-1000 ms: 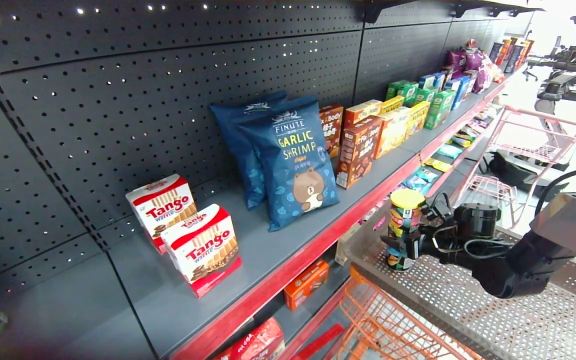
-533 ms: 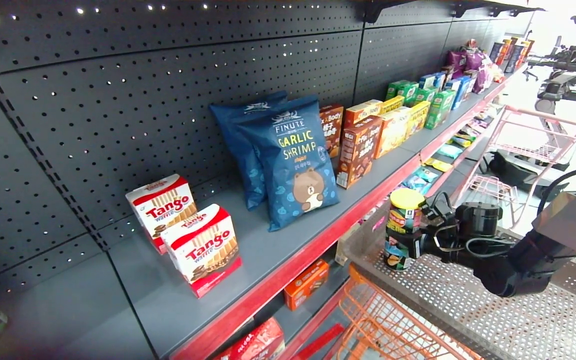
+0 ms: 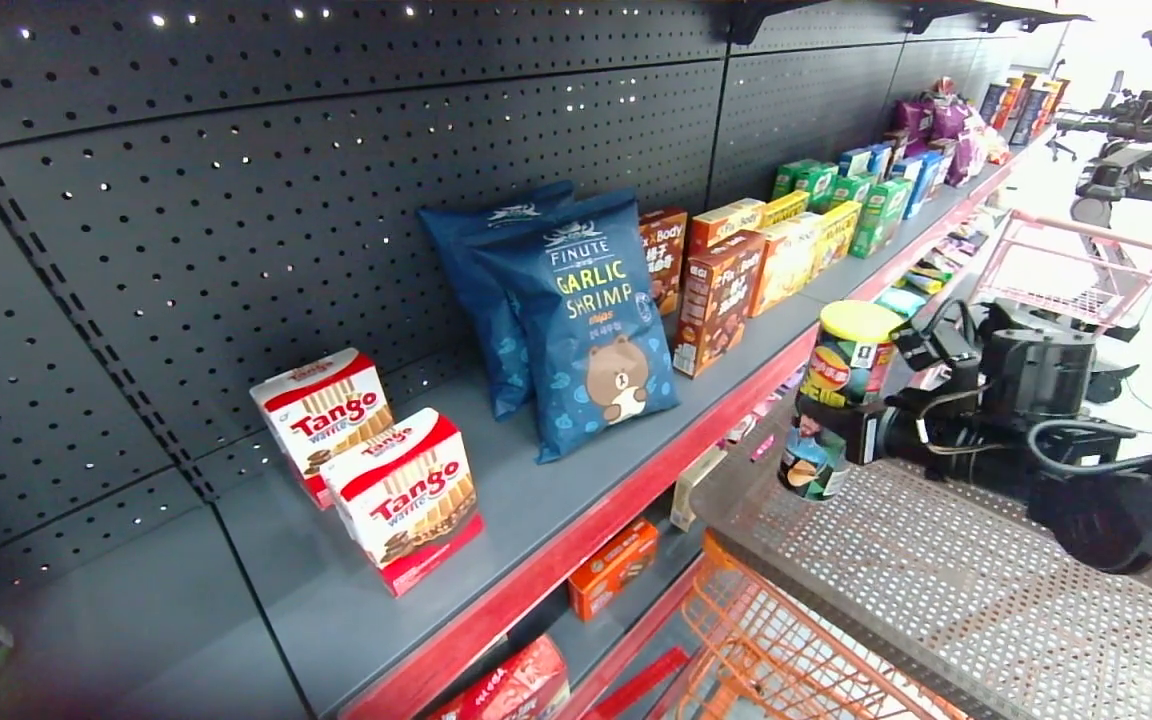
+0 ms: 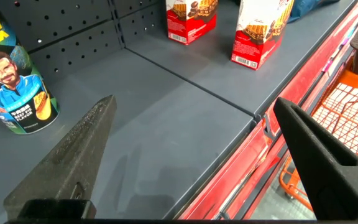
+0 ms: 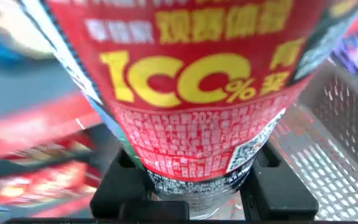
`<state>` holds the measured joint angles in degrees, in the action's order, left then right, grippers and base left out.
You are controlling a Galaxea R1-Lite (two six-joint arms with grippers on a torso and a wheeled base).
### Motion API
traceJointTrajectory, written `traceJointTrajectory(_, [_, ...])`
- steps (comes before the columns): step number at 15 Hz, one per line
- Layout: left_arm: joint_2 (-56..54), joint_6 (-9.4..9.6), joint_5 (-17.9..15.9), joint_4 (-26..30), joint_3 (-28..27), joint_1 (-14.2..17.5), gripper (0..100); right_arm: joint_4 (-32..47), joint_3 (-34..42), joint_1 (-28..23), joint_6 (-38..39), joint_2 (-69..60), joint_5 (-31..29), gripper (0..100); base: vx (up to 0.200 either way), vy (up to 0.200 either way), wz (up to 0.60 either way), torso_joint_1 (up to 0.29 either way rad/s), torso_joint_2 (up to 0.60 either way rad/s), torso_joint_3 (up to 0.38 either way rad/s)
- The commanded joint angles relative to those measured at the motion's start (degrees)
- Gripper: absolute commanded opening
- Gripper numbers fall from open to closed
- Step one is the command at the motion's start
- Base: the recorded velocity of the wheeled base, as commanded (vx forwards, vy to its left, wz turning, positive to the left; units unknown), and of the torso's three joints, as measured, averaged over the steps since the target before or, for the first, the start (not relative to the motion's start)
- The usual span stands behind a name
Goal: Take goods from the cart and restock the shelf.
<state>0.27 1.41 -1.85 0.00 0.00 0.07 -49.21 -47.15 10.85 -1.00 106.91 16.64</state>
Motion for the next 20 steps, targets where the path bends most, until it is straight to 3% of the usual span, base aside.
traceJointTrajectory(1, [0.0,-0.01,0.0,0.0,0.0,0.0,100,0.3,10.5,5.4,3.6,-18.5,-0.6,0,0.000,0.000,0.00,0.000,0.00,0.000])
traceJointTrajectory(5, [0.1,-0.01,0.0,0.0,0.0,0.0,100,1.8,22.5,9.3,5.0,-34.5,-1.2,0,0.000,0.000,0.00,0.000,0.00,0.000])
traceJointTrajectory(8, [0.1,-0.01,0.0,0.0,0.0,0.0,100,17.7,29.1,8.1,4.8,-54.4,-5.2,0,0.000,0.000,0.00,0.000,0.00,0.000])
traceJointTrajectory(11, [0.1,-0.01,0.0,0.0,0.0,0.0,100,34.0,28.7,4.9,4.3,-68.2,-6.4,0,0.000,0.000,0.00,0.000,0.00,0.000])
traceJointTrajectory(13, [0.0,-0.01,0.0,0.0,0.0,0.0,100,39.9,28.3,2.5,4.3,-73.2,-7.1,0,0.000,0.000,0.00,0.000,0.00,0.000])
traceJointTrajectory(18, [0.0,-0.01,0.0,0.0,0.0,0.0,100,41.7,29.9,-0.6,4.0,-75.2,-10.7,0,0.000,0.000,0.00,0.000,0.00,0.000])
traceJointTrajectory(20, [0.0,-0.01,0.0,0.0,0.0,0.0,100,42.4,31.2,-0.6,-0.1,-75.5,-12.2,0,0.000,0.000,0.00,0.000,0.00,0.000])
